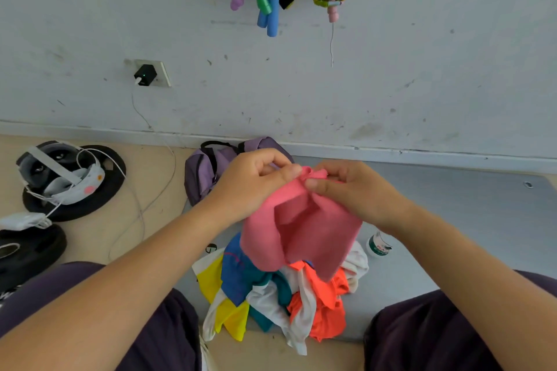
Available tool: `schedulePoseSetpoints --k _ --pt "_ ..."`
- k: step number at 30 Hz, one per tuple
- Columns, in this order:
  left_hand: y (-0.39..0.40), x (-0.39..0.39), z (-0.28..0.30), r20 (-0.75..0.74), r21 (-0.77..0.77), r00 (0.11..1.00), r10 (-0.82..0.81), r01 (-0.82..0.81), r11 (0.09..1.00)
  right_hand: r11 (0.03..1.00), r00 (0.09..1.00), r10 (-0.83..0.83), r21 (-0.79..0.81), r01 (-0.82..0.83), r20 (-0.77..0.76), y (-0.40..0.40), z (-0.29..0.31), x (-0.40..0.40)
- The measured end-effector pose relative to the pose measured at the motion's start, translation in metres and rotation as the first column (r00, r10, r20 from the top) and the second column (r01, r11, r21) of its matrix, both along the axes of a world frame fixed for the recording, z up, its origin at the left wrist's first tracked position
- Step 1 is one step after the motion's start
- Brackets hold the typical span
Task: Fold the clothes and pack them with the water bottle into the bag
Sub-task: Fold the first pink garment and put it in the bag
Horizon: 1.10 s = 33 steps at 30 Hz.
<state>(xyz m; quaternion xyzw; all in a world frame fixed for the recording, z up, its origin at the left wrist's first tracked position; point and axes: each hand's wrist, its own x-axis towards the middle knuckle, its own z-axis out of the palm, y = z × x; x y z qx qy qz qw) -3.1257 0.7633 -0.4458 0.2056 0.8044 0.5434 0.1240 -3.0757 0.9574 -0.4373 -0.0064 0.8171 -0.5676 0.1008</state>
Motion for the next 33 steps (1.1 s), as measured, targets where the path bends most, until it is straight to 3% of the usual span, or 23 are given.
schedulePoseSetpoints --k 4,6,8,13,16,22,28,33 --pt "-0.013 -0.012 0.005 -0.017 -0.115 1.0 0.02 -0.022 0.993 0.958 0.957 -0.288 0.001 0.288 -0.034 0.024 0.0 -0.006" --pt "-0.018 -0.013 0.003 -0.049 -0.193 0.999 0.002 -0.011 0.981 0.935 0.936 -0.352 0.034 0.352 -0.015 0.03 -0.002 -0.005" --pt "-0.018 -0.011 0.001 -0.057 -0.204 0.998 -0.012 0.0 0.979 0.952 0.955 -0.297 0.072 0.297 -0.017 0.03 0.0 -0.001" --pt "-0.003 0.006 0.004 0.039 -0.075 0.983 -0.181 0.183 0.98 0.987 0.986 0.159 -0.025 -0.158 0.056 0.007 0.003 0.016" --pt "0.001 0.014 0.004 -0.005 -0.058 0.979 -0.203 0.202 0.978 0.991 0.991 0.131 0.039 -0.131 0.022 -0.001 0.003 0.017" --pt "-0.011 0.005 0.005 -0.078 -0.142 0.989 -0.123 0.111 0.984 0.994 0.996 -0.085 0.069 0.085 0.009 0.017 0.005 0.012" --pt "-0.014 0.0 0.004 -0.136 -0.255 0.986 -0.095 0.058 0.965 0.993 0.999 -0.026 0.113 0.029 -0.025 0.02 -0.001 0.012" --pt "-0.005 0.016 0.003 -0.003 -0.184 0.987 -0.161 0.158 0.97 0.986 0.988 0.154 -0.062 -0.152 0.028 0.017 0.005 0.017"
